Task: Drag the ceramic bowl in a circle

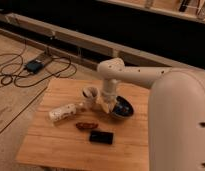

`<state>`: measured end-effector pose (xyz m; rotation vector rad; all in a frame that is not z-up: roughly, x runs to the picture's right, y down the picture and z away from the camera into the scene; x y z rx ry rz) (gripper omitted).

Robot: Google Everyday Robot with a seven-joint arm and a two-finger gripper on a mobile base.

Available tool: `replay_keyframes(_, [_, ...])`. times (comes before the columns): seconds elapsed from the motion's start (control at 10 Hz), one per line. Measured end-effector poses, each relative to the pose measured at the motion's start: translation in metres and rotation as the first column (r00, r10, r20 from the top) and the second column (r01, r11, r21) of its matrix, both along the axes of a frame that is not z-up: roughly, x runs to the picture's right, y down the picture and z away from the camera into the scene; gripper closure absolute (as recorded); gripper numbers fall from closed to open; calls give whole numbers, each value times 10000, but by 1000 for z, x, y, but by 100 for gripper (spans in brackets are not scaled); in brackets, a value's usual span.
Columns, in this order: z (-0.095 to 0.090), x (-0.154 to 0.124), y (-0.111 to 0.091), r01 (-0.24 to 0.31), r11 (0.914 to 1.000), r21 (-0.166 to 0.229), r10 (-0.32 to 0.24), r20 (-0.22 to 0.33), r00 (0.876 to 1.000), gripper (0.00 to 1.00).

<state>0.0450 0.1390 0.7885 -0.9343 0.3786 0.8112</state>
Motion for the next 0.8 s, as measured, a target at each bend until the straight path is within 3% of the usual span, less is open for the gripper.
replay_keyframes(0.2, [-27,22,28,149,9973,-714,-150,-11,9999,100])
replay_keyframes(0.4, [-32,54,38,202,9945,-1024,-247,-436,9987,100])
replay_keyframes(0.6, [-17,81,32,-22,9960,-895,-77,-1096,9939,100])
replay_keyframes(0.8, [5,88,14,-263,9987,-447,196,-1454,9892,100])
